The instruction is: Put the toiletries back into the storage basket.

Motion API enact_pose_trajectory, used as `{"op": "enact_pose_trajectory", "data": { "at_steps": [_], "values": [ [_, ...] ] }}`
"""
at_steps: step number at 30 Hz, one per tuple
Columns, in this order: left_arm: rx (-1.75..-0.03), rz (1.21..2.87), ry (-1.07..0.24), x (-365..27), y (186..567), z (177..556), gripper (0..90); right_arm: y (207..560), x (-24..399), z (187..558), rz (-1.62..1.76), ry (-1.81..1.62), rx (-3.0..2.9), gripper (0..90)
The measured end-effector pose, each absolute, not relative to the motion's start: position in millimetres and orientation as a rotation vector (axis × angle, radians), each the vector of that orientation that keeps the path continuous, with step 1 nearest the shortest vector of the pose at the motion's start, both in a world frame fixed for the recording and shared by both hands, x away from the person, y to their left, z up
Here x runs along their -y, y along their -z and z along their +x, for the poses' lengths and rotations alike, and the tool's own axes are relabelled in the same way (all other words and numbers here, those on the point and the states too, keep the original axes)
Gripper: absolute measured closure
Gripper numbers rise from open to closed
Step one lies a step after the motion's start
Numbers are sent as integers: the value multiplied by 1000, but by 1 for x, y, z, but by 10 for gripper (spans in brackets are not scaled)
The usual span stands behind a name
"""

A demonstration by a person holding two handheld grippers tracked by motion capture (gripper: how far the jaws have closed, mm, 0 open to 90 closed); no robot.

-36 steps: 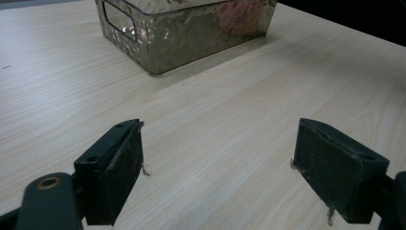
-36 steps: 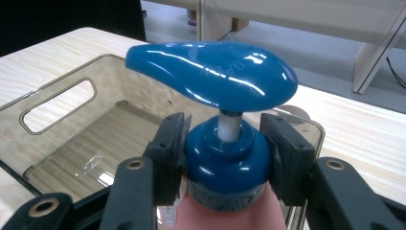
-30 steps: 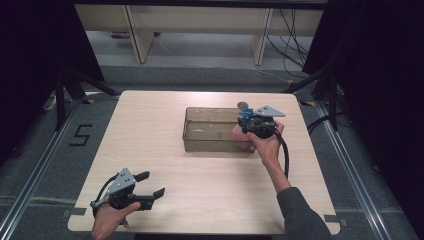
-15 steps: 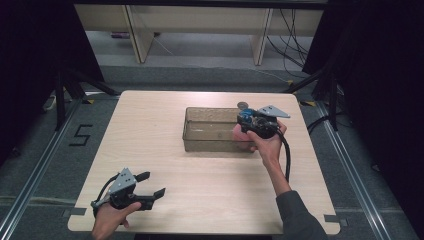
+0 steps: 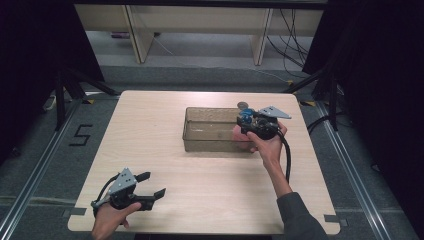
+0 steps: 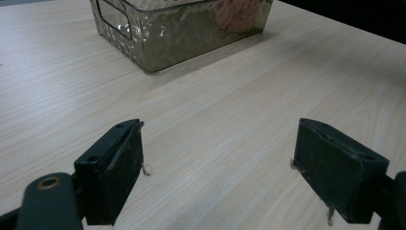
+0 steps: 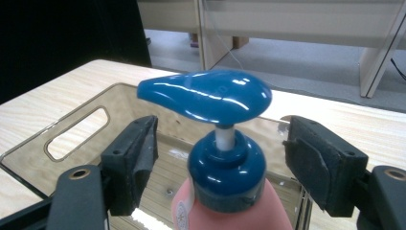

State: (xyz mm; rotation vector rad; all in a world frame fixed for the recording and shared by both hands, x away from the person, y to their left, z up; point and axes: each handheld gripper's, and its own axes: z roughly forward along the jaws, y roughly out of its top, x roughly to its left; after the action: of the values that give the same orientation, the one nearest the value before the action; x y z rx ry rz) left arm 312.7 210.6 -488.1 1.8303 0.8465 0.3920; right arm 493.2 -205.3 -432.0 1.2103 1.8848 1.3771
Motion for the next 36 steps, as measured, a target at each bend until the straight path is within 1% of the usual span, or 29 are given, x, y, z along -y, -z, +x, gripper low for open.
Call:
{"op": "enact_pose_trajectory", "data": {
  "at_steps": [5, 27, 36],
  "values": [
    [-846, 1829, -393, -211, 488, 313, 169, 430, 207, 491, 1236, -1387, -1882, 259],
    [-832, 1828, -394, -211, 488, 313, 169, 426, 212, 479, 1227, -1411, -1878, 240],
    [-841, 1825, -394, -212, 487, 313, 169, 424, 215, 468, 1241, -1405, -1866, 240]
  ]
}}
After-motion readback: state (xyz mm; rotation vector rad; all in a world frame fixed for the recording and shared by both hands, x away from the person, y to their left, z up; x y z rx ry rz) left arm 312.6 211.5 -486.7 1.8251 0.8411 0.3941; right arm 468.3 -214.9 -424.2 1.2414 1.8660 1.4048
